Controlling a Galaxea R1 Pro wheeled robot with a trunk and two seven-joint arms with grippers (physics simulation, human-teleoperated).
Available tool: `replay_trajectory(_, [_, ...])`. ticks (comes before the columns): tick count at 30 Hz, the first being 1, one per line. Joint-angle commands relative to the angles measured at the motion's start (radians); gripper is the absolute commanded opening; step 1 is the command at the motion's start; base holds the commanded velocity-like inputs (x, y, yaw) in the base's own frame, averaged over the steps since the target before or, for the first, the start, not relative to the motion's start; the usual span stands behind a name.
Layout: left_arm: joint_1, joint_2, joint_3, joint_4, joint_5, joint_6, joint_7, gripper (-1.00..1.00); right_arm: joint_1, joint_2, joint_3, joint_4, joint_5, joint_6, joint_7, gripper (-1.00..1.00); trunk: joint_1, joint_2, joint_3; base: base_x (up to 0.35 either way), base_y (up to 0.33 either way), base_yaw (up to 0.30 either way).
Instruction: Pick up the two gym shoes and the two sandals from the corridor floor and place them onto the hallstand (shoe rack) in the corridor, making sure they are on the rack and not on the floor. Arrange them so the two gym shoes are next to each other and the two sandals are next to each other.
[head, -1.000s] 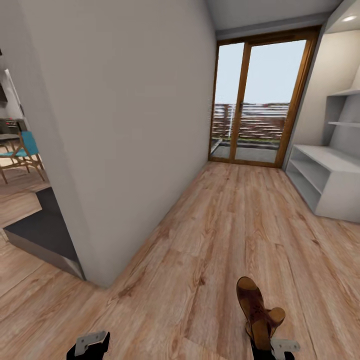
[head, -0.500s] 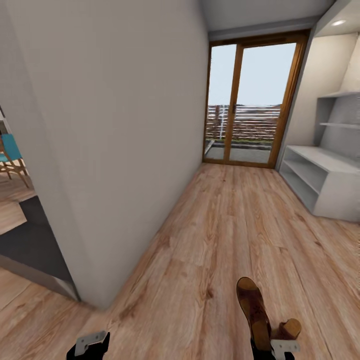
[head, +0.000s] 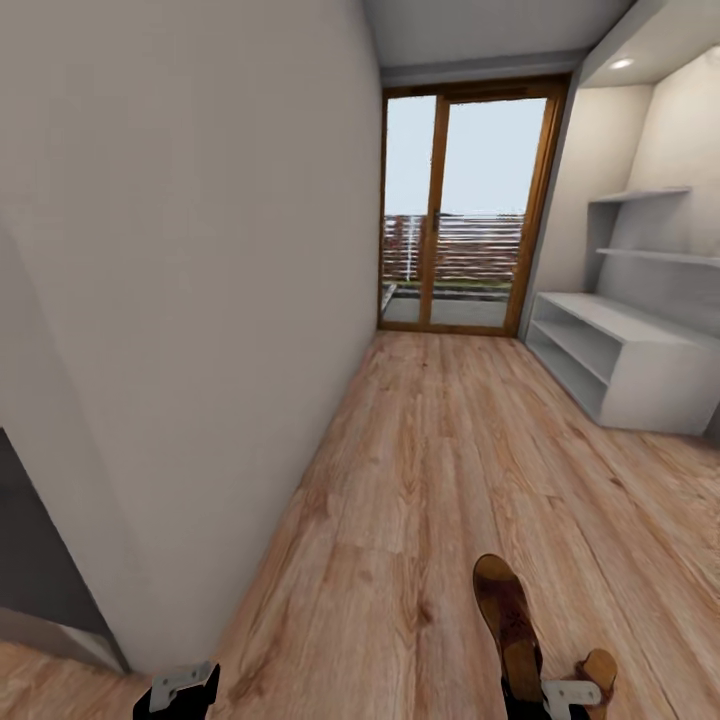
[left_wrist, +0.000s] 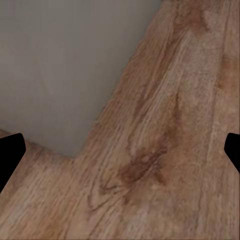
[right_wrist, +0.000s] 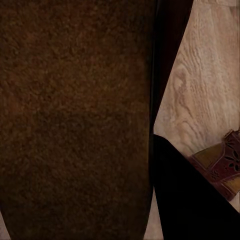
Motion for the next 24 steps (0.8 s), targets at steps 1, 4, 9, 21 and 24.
replay_trajectory(1, [0.0, 0.0, 0.001, 0.001, 0.009, -0.002, -0.006, 1.0, -0.001, 0.0, 0.001, 0.001, -0.007, -0.002, 0.0, -1.0, 0.0, 0.0, 0.0, 0.242, 0.247, -0.229])
replay_trajectory(4, [0.0, 0.0, 0.001, 0.001, 0.009, -0.002, -0.006, 1.0, -0.001, 0.0, 0.001, 0.001, -0.007, -0.003, 0.0, -1.0, 0.0, 0.0, 0.002, 0.242, 0.247, -0.229])
replay_trajectory(9, [0.0, 0.0, 0.001, 0.001, 0.009, -0.002, -0.006, 1.0, -0.001, 0.0, 0.001, 0.001, -0.007, -0.002, 0.001, -1.0, 0.0, 0.0, 0.006, 0.274, 0.211, -0.229])
replay_trajectory(21, [-0.095, -0.071, -0.009, -0.016, -0.004, 0.033, -0.005, 1.0, -0.001, 0.002, 0.001, 0.0, -0.007, -0.002, 0.0, -1.0, 0.0, 0.0, 0.014, 0.044, 0.013, -0.186])
replay_trajectory(24, [-0.124, -0.078, -0.01, -0.013, -0.004, 0.049, -0.005, 1.0, -0.001, 0.003, 0.001, -0.001, -0.007, -0.002, 0.0, -1.0, 0.0, 0.0, 0.015, 0.001, 0.0, -0.038])
